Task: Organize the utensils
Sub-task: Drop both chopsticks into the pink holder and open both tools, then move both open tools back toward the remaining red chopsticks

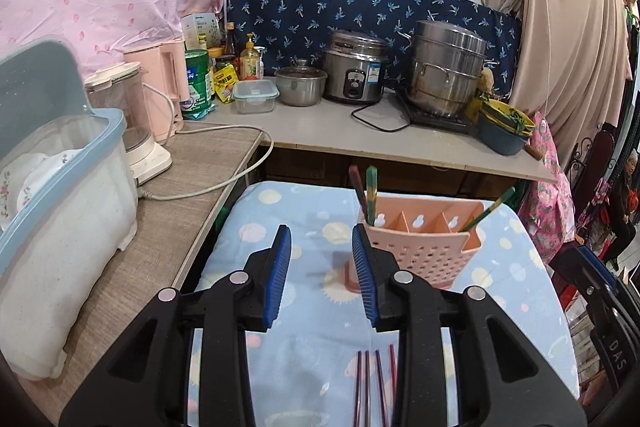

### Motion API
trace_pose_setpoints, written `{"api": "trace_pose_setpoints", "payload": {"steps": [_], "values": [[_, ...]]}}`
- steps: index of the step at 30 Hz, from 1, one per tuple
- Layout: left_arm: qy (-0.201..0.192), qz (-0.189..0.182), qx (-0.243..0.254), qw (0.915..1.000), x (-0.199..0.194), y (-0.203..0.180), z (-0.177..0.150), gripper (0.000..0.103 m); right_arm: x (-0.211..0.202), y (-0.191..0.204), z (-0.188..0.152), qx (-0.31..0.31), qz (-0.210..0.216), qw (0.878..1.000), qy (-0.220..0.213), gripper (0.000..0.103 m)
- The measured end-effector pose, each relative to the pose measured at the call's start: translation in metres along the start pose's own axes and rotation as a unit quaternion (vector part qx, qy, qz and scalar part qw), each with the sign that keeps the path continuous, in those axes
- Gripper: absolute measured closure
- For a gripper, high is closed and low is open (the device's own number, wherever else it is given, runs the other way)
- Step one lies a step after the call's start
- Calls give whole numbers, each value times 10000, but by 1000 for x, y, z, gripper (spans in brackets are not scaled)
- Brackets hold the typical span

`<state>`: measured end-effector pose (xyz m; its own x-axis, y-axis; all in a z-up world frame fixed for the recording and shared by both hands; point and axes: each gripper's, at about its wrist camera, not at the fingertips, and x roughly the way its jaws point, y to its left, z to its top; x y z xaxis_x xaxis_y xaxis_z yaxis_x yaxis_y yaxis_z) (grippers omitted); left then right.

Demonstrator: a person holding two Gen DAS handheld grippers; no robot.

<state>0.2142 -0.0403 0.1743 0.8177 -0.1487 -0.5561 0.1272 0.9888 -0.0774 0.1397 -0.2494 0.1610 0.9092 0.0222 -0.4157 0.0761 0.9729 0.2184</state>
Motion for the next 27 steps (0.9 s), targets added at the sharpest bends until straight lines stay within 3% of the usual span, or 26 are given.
{"api": "trace_pose_setpoints", "payload": {"steps": [5,9,27], "values": [[10,73,70,9999,-15,3,-17,68,-20,10,-21,-139,-50,9999,61,70],[12,171,180,9997,-24,5,-34,59,-34,14,-41,-160,-80,9997,146,70],[284,305,549,9976,-47,-1,-102,59,-64,3,-101,25,-309,9983,500,69]]}}
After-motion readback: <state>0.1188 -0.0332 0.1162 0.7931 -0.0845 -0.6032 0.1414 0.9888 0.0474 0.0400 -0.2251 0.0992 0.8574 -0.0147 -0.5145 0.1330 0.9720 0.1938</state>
